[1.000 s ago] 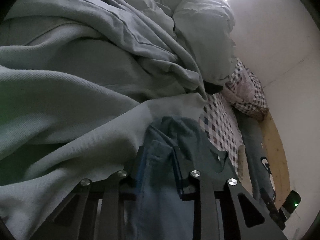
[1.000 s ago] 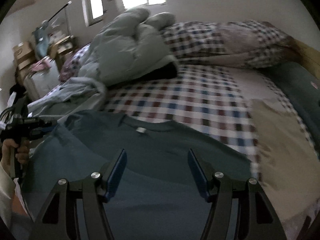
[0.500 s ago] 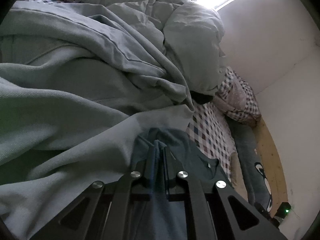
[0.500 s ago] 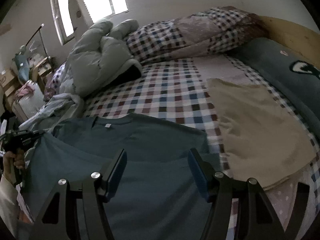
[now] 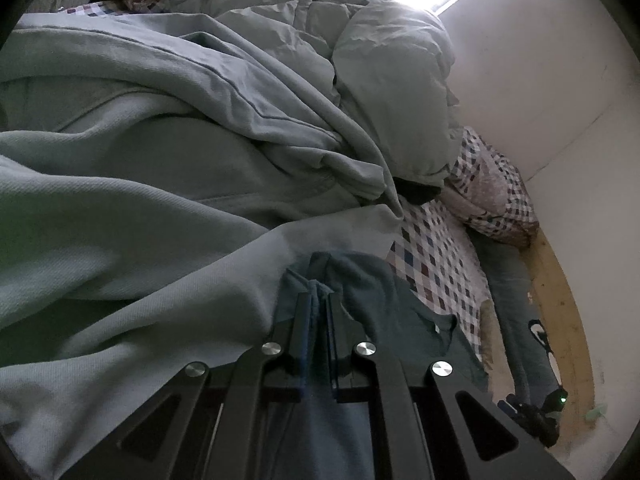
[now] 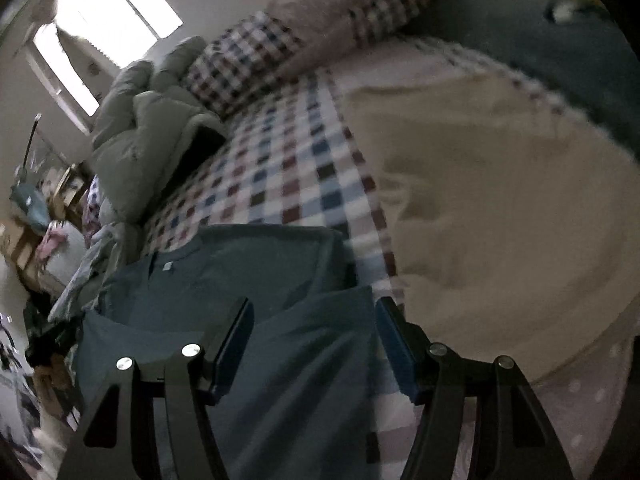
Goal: Fold clothes
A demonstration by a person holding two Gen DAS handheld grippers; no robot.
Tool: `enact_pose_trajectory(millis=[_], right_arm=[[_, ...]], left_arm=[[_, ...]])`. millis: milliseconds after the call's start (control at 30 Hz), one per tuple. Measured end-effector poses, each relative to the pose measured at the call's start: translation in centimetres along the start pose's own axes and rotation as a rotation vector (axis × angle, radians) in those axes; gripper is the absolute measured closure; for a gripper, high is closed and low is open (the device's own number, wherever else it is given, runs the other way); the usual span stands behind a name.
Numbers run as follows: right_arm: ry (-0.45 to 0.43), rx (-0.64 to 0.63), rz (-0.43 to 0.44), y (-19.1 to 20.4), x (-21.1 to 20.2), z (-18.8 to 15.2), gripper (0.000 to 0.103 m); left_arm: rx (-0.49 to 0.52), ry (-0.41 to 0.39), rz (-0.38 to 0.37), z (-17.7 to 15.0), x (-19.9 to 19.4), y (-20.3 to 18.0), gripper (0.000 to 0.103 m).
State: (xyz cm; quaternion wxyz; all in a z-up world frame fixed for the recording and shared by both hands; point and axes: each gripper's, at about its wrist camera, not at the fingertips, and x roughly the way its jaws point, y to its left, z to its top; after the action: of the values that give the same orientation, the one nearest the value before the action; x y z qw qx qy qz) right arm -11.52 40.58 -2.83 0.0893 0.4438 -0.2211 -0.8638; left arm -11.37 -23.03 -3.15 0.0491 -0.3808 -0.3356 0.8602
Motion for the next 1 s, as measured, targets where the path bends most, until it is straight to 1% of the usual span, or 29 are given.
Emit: enact_pose_trajectory(millis=[67,300,367,400,433,467,500,533,567,600,700,767,900,1000], right_arm=[[0.026,0.023,-0.004,-0.8,0.9,0.2,0.036],[0.102,-0.076,-0.076,-0.3,3.6,0.2,0.036],[0.108,-0.085,-0.088,-0.4,4.1,0.2,0.038],[0.107,-0.086,-0.093,-0.5,4.2,0.1,0.045],[0.104,-0.087,-0.097,-0.5,4.3,0.0,0.058],[0.103,-0.091,-0.098,-0.5,4.3,-0.1,0.067],[0.103,-0.095,-0.097,-0.5,4.2,-0.2,0.082],[0.101,-0.104,-0.102,-0.4,4.2,-0.4,0.088],[0.094,-0.114,-0.108,-0.4,4.1,-0.6,0.089],[0.081,-0.115,-0.114,-0.4,3.8,-0.8,0.094],[0.034,-0.107,-0.118,-0.5,2.8,-1.0,0.099],[-0.004,-0.123,-0.108,-0.2,1.8,-1.2,0.1],[-0.069,-0.166,-0.118,1.0,0.2,-0.9,0.1],[-0.123,-0.203,-0.119,2.3,-1.4,-0.3,0.1]], left_arm=[[0.005,0.0,0.007,-0.1,0.1,-0.1,0.097],[0.015,-0.001,0.017,-0.2,0.2,-0.1,0.097],[0.014,-0.003,0.018,-0.2,0.1,-0.1,0.097],[0.014,-0.004,0.018,-0.2,0.1,-0.1,0.097],[0.015,-0.004,0.018,-0.2,0.1,-0.1,0.097],[0.015,-0.004,0.018,-0.2,0.1,-0.1,0.097],[0.015,-0.003,0.018,-0.2,0.1,-0.1,0.097],[0.014,-0.004,0.018,-0.2,0.1,-0.1,0.097],[0.014,-0.005,0.017,-0.1,0.1,-0.1,0.097],[0.015,-0.007,0.016,-0.1,0.0,-0.1,0.097],[0.02,-0.018,0.01,-0.2,-0.3,-0.3,0.098],[0.027,-0.028,0.007,-0.2,-0.6,-0.6,0.098],[0.033,-0.059,0.004,-0.1,-1.4,-1.2,0.098],[0.04,-0.096,0.009,0.2,-2.5,-1.7,0.098]])
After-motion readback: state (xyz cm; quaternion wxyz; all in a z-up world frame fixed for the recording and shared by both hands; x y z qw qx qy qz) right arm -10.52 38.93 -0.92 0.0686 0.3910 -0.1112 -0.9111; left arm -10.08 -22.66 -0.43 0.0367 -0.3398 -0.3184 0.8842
